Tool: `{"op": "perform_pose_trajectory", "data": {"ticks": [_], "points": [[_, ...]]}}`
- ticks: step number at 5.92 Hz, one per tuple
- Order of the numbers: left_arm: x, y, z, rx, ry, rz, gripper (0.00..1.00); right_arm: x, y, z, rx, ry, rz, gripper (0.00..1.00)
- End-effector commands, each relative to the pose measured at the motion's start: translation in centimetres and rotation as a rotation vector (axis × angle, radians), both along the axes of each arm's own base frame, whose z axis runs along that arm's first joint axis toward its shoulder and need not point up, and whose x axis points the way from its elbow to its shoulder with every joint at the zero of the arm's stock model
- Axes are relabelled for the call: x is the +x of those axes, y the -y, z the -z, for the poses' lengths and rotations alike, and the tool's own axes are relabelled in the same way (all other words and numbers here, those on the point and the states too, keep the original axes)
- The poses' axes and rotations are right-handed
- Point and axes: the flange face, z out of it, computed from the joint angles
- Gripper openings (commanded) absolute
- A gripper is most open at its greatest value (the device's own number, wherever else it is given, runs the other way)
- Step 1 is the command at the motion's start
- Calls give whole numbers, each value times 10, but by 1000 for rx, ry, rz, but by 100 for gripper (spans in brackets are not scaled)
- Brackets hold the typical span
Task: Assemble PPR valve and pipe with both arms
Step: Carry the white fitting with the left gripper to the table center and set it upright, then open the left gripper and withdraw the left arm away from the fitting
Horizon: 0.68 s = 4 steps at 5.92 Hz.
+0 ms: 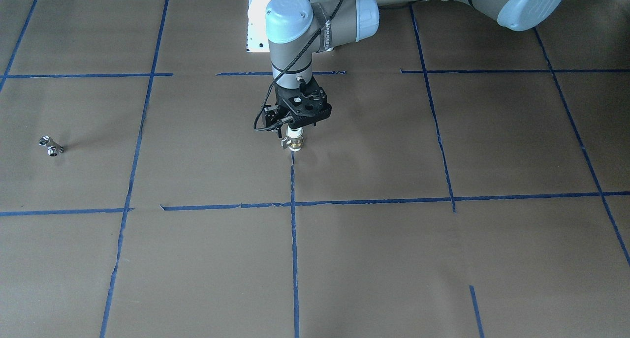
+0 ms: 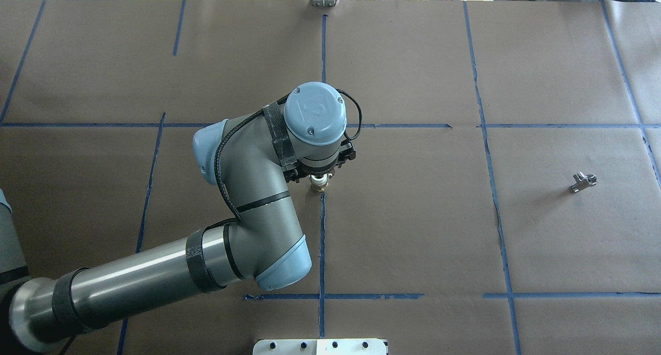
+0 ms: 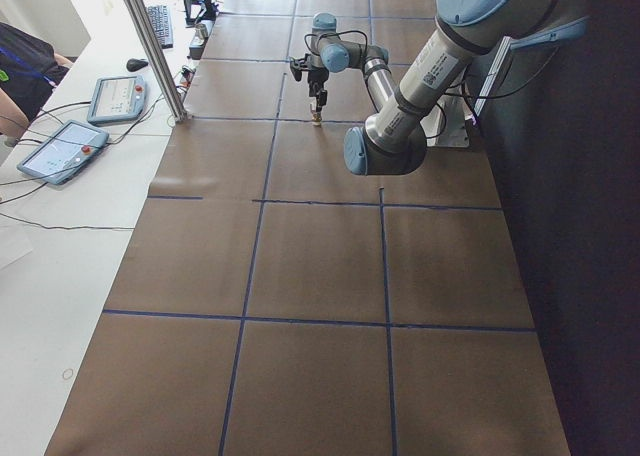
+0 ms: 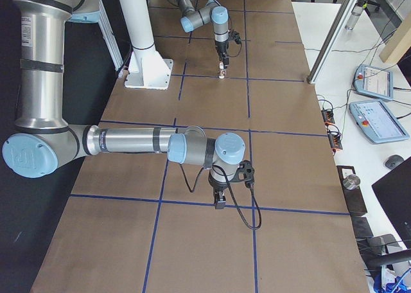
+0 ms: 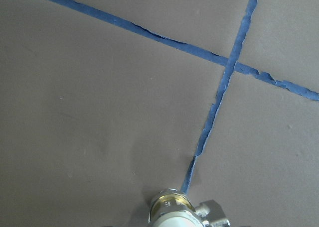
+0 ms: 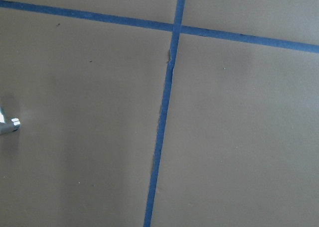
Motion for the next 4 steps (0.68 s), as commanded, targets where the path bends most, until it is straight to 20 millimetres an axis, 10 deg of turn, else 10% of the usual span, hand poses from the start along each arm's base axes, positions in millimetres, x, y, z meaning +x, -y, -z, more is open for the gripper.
{"op": "perform_pose_trajectory", "data": {"ticks": [1,4], "points": [[-35,-17,6,70,-12,-104,100,0,0,0,-1,0,-1,100],[-168,7,-92,326,67,-363,100,0,1,1,2,0,1,100]]}}
